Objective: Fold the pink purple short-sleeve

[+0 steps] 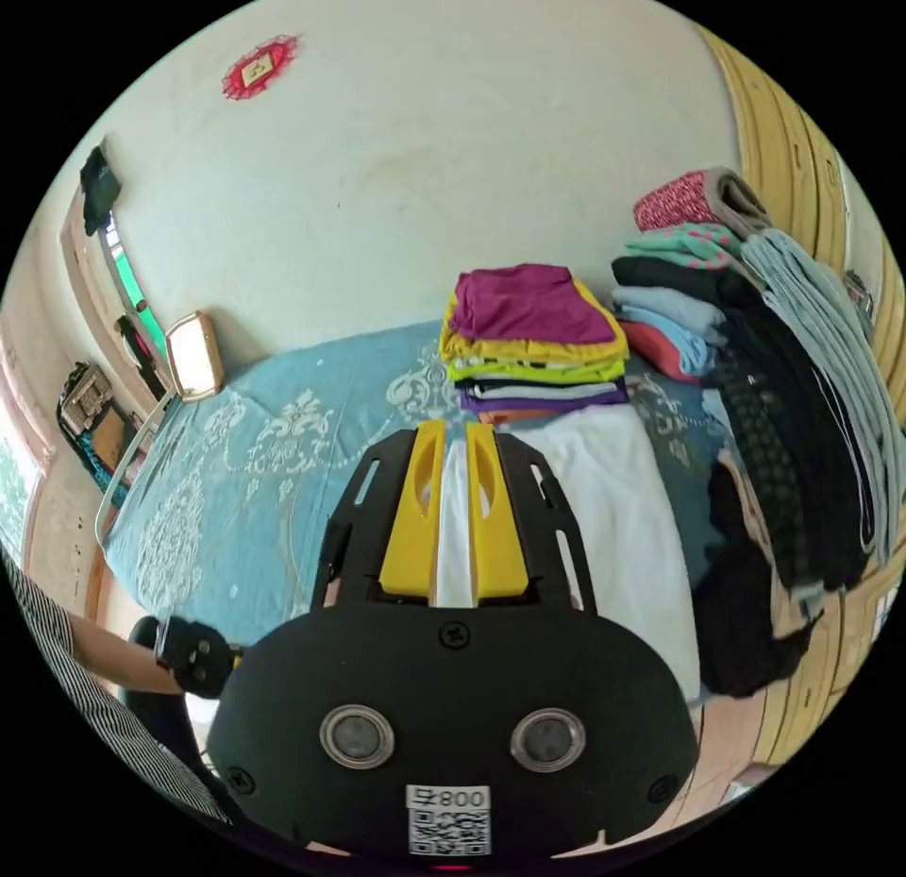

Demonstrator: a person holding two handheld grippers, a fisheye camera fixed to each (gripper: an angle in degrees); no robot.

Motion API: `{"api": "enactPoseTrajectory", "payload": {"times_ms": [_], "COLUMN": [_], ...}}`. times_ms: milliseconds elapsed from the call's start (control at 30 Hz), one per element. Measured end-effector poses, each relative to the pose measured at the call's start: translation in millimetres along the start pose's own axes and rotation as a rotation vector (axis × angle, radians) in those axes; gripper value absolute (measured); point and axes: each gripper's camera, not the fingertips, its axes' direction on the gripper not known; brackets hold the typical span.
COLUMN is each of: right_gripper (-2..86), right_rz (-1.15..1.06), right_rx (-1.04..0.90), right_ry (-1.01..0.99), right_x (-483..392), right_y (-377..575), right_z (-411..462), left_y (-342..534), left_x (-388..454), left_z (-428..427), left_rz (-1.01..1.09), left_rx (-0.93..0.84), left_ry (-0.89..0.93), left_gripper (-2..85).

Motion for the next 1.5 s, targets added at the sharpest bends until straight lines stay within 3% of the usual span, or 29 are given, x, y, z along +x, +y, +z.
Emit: {"api": "enactPoseTrajectory", "payload": {"times_ms": [167,333,767,967,1067,1233,1500], "right_gripper": [5.2,6.0,4.4,1.3,0.8,0.5,0.4], "right_rz": [-0.022,-0.074,-0.054,0.019,0.072,0.060,-0.070], "right_rx": [-0.043,-0.120,-0.230,-0.150,-0.070,0.055,0.081], "right_ry": [-0.030,0.069,0.270,0.190,0.057,-0.295,-0.563], "right_x": [-2,-21,-27,-15,-9,-17,-73], "right_y": [-118,-222,-318,-328,-329,-318,-297], "right_z": [77,156,248,226,193,102,-45], "left_y": [35,63,145,186,210,259,371], "left_x": [-20,-39,-50,-54,-54,-68,-93], "left_z": [25,52,128,165,181,179,132], "left_rz": [-0.003,-0.017,0.014,-0.010,-0.027,-0.115,-0.336], "left_rx": [0.028,0.035,0.048,0.050,0.067,0.162,0.294], "left_ry": [0.069,0.157,0.166,0.155,0.146,0.091,-0.068], "left_gripper": [0.5,1.9,3.7,1.4,0.8,0.4,0.8]}}
